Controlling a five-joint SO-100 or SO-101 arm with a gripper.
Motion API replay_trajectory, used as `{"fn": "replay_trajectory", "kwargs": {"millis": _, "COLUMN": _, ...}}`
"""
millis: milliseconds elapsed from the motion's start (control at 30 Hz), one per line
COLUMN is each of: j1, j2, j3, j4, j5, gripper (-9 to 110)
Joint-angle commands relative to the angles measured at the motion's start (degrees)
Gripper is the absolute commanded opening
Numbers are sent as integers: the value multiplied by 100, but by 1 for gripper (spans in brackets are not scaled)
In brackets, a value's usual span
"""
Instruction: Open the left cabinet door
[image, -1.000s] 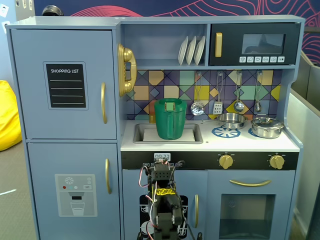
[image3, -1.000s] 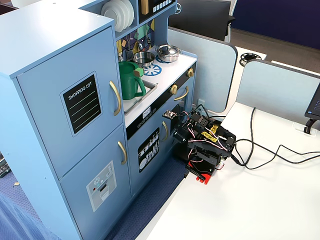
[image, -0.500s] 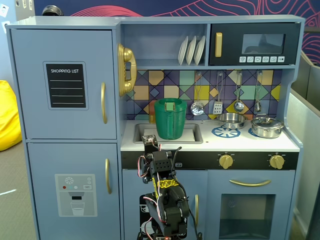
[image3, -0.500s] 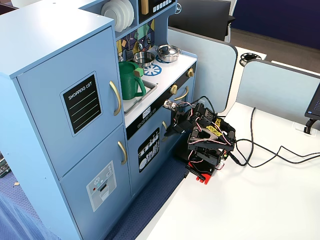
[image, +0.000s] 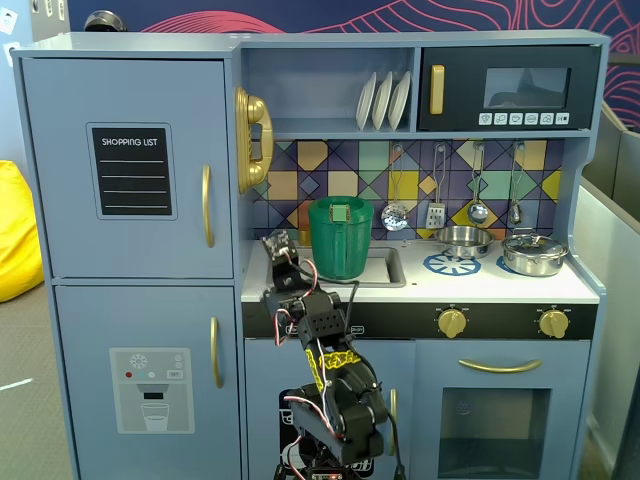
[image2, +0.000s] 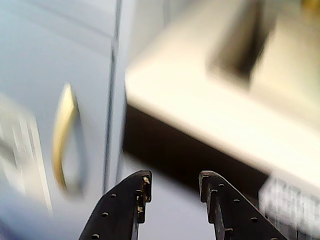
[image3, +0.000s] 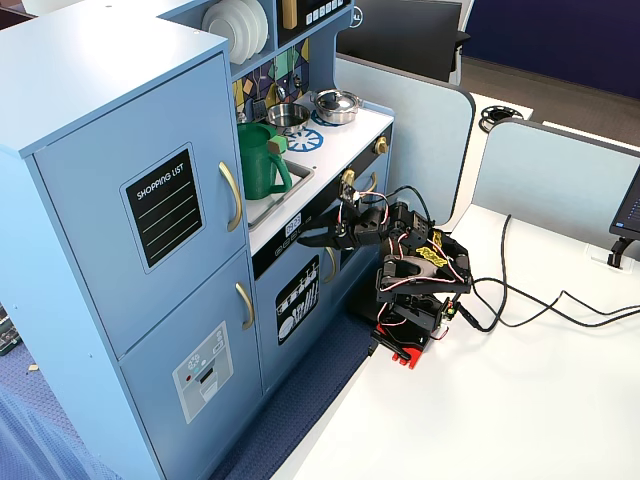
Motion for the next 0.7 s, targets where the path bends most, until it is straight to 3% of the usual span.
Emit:
{"fn": "replay_trajectory", "kwargs": {"millis": 0, "j1": -308, "j2": -360, "j3": -492, "j4": -940, "j5": 149, "gripper": 4}}
{"fn": "replay_trajectory", "kwargs": {"millis": 433, "j1": -1257, "j2": -1380, "j3": -650, "j4": -3718, "j5": -466, "gripper": 5}}
{"fn": "replay_trajectory", "kwargs": {"millis": 667, "j1": -1415, "j2": -2083, "j3": -1248, "j4": -4157, "j5": -668, "gripper": 7}}
